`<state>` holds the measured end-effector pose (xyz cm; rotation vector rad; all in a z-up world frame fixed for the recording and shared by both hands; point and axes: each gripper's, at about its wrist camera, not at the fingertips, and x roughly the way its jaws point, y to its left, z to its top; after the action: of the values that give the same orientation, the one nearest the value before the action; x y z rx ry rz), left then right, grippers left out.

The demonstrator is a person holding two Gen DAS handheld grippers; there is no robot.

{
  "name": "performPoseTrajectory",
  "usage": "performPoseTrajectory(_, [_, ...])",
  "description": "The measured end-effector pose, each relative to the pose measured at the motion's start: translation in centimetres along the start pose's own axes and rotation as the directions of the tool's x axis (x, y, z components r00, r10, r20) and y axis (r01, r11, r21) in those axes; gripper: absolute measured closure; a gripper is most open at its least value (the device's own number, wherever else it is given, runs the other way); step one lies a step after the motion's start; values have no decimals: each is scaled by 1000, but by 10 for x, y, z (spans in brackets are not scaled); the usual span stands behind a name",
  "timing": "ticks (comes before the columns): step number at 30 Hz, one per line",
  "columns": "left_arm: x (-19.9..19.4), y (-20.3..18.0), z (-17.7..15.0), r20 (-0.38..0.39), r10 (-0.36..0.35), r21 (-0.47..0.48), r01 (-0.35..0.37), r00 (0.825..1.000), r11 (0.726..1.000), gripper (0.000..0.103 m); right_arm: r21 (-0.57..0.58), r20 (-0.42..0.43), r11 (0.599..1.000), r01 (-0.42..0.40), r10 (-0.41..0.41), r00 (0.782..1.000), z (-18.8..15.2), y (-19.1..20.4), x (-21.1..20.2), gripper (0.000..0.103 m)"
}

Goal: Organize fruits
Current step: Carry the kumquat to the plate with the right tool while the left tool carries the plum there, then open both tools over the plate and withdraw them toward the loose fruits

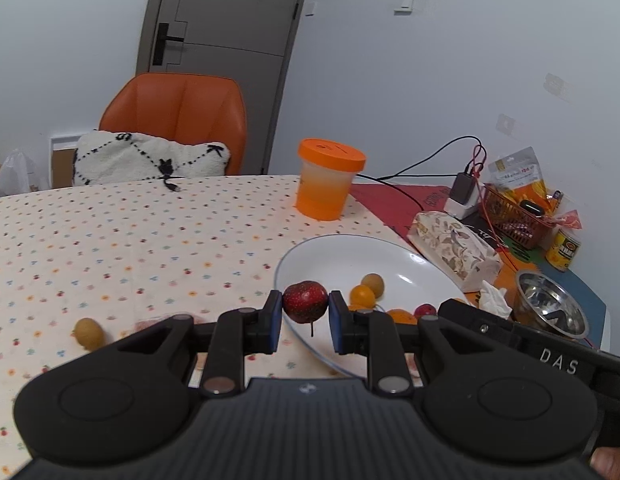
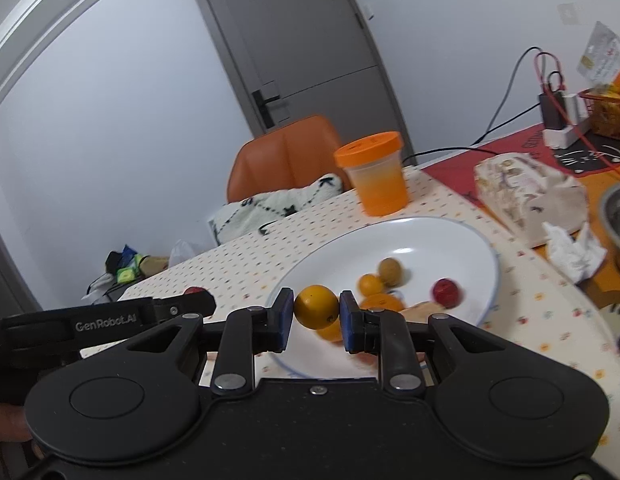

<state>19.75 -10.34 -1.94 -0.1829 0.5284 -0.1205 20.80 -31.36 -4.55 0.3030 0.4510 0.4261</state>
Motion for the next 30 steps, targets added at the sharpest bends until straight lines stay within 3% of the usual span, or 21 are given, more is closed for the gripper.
performPoseTrajectory(27, [58,-11,7,-48,8,14,-8,999,1000,77,36,-16,997,72,-72,997,17,-45,35,80])
performPoseTrajectory(30, [61,-8,6,-73,10,6,-9,997,1000,76,10,-10,997,71,-71,997,16,-42,36,66])
